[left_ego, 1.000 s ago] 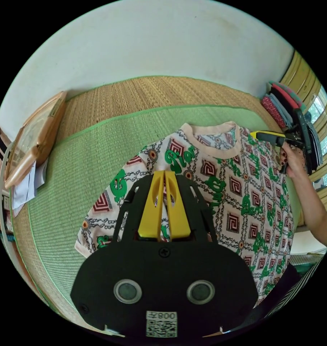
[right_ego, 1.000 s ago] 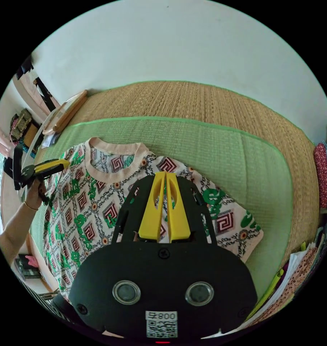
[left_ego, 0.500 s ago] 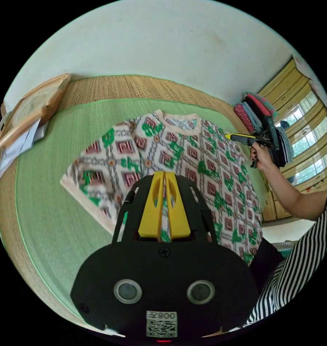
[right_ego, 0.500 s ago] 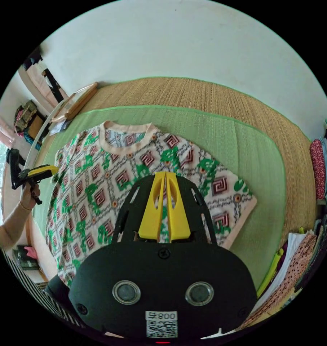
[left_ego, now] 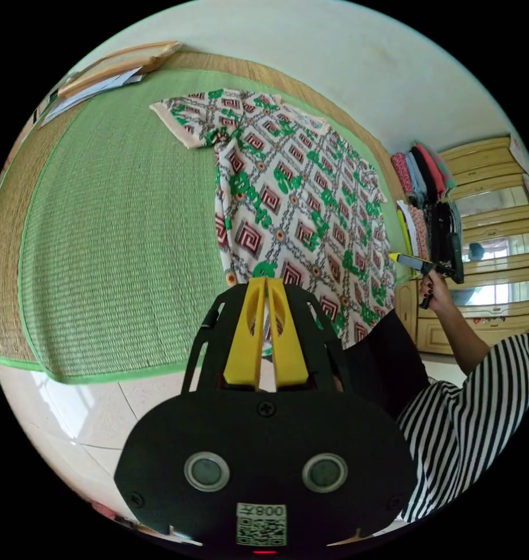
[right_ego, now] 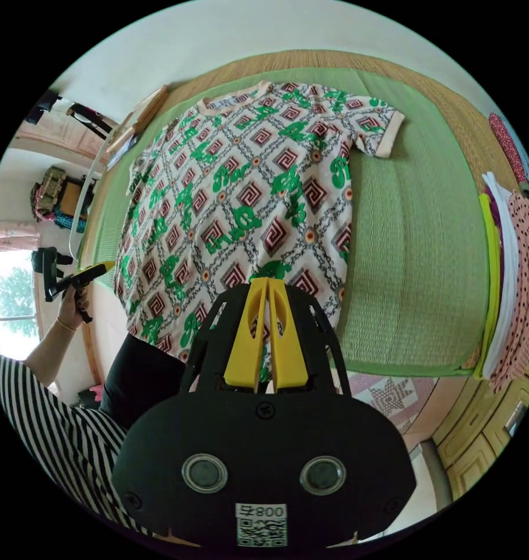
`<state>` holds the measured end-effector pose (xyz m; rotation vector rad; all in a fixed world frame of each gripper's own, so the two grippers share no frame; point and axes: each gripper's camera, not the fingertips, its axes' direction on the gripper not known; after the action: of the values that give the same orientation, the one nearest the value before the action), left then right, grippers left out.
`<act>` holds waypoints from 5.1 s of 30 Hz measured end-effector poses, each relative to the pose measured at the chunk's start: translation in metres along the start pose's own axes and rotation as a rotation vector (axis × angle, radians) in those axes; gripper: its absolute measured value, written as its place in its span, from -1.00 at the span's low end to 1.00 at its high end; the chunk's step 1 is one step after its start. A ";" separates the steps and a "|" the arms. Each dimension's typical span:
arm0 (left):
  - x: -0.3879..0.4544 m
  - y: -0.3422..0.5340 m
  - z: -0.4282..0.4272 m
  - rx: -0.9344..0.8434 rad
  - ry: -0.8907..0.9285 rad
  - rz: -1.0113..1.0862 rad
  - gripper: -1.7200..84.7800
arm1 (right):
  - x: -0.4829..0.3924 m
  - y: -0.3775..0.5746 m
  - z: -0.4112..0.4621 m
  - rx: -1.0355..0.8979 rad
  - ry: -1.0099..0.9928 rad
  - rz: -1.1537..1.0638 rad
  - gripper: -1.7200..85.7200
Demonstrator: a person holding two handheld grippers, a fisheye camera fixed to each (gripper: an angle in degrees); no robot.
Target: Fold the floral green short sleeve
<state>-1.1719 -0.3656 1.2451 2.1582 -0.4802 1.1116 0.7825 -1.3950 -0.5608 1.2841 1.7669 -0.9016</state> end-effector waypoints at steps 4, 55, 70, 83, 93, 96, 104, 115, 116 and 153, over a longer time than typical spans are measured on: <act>0.018 0.003 0.023 -0.048 -0.037 -0.001 -0.96 | 0.004 0.020 0.005 -0.035 0.107 -0.020 -0.96; 0.659 -0.498 0.312 -0.172 -0.068 1.064 -0.77 | 0.217 0.025 -0.017 0.506 -0.043 0.305 -0.90; 0.703 -0.568 0.313 -0.148 0.059 1.026 -0.93 | 0.239 0.028 -0.020 0.524 -0.112 0.314 -0.93; 0.653 -0.621 0.250 -0.050 0.263 0.969 -0.94 | 0.226 0.031 -0.041 0.660 -0.112 0.157 -0.94; 0.581 -0.641 0.238 -0.059 0.299 0.856 -0.92 | 0.189 0.002 -0.032 0.547 -0.153 -0.129 -0.93; 0.560 -0.644 0.238 -0.059 0.318 0.825 -0.91 | 0.185 -0.004 -0.030 0.522 -0.170 -0.175 -0.93; 0.505 -0.655 0.227 -0.028 0.382 0.701 -0.82 | 0.177 -0.019 -0.024 0.455 -0.219 -0.263 -0.92; 0.527 -0.632 0.242 -0.144 0.370 0.820 -0.82 | 0.150 -0.047 -0.010 0.326 -0.155 -0.362 -0.85; 0.524 -0.629 0.242 -0.146 0.343 0.818 -0.83 | 0.149 -0.049 -0.009 0.320 -0.163 -0.366 -0.85; 0.474 -0.572 0.247 -0.066 0.104 0.773 -0.96 | 0.135 -0.115 0.018 0.374 -0.088 -0.032 -0.96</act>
<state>-0.4257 -0.1382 1.3092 1.8684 -1.3493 1.5605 0.6468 -1.3814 -0.6753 1.4234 1.6025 -1.3331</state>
